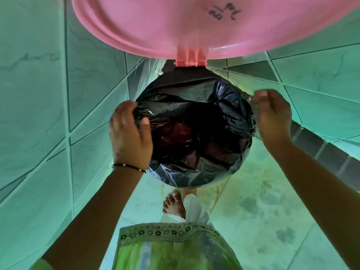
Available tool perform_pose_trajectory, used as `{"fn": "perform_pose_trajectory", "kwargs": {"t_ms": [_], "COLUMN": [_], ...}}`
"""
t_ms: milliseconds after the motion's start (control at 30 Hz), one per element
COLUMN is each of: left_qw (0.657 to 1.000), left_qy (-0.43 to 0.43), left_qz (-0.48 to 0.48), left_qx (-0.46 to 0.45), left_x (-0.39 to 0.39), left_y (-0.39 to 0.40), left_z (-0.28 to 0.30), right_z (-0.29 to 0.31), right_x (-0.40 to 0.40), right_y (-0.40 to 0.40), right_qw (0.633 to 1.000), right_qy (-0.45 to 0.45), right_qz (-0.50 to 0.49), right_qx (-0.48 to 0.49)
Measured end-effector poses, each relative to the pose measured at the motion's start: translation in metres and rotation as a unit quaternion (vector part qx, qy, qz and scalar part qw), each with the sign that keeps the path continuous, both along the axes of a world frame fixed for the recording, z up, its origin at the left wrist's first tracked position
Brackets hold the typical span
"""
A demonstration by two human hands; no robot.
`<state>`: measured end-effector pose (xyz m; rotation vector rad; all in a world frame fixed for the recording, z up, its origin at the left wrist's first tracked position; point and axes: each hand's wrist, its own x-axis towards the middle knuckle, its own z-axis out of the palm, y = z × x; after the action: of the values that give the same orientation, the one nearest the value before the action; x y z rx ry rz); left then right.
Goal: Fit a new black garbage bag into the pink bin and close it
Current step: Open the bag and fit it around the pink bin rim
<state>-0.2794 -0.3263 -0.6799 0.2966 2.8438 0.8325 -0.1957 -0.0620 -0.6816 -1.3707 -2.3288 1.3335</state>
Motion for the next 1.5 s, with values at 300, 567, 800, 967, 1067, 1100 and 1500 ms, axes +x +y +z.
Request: {"fn": "perform_pose_trajectory", "kwargs": {"t_ms": [300, 567, 800, 967, 1067, 1100, 1500], "left_qw": [0.972, 0.985, 0.881, 0.509, 0.534, 0.549, 0.657], "left_qy": [-0.097, -0.164, -0.163, -0.528, -0.511, -0.509, -0.529], "left_qz": [-0.144, 0.004, 0.405, 0.537, 0.519, 0.511, 0.491], "left_qx": [-0.161, -0.055, 0.180, 0.417, 0.430, 0.422, 0.218], "left_x": [-0.051, -0.065, 0.072, 0.125, 0.133, 0.132, 0.134], "left_y": [0.060, 0.032, -0.008, -0.002, -0.008, -0.011, -0.005], "left_z": [-0.013, -0.019, -0.001, -0.005, -0.012, -0.015, -0.046], "right_z": [0.000, 0.001, 0.004, 0.002, -0.004, -0.007, -0.036], "right_x": [-0.076, -0.060, 0.075, 0.118, 0.116, 0.118, 0.120], "right_y": [-0.021, -0.003, -0.036, -0.102, -0.107, -0.106, -0.096], "right_qw": [0.930, 0.967, 0.970, 0.810, 0.813, 0.826, 0.876], "right_qy": [-0.109, -0.160, -0.023, -0.029, -0.019, -0.023, -0.127], "right_qz": [0.346, 0.190, -0.197, -0.194, -0.207, -0.203, -0.214], "right_qx": [0.062, -0.056, -0.137, -0.552, -0.544, -0.525, -0.413]}}
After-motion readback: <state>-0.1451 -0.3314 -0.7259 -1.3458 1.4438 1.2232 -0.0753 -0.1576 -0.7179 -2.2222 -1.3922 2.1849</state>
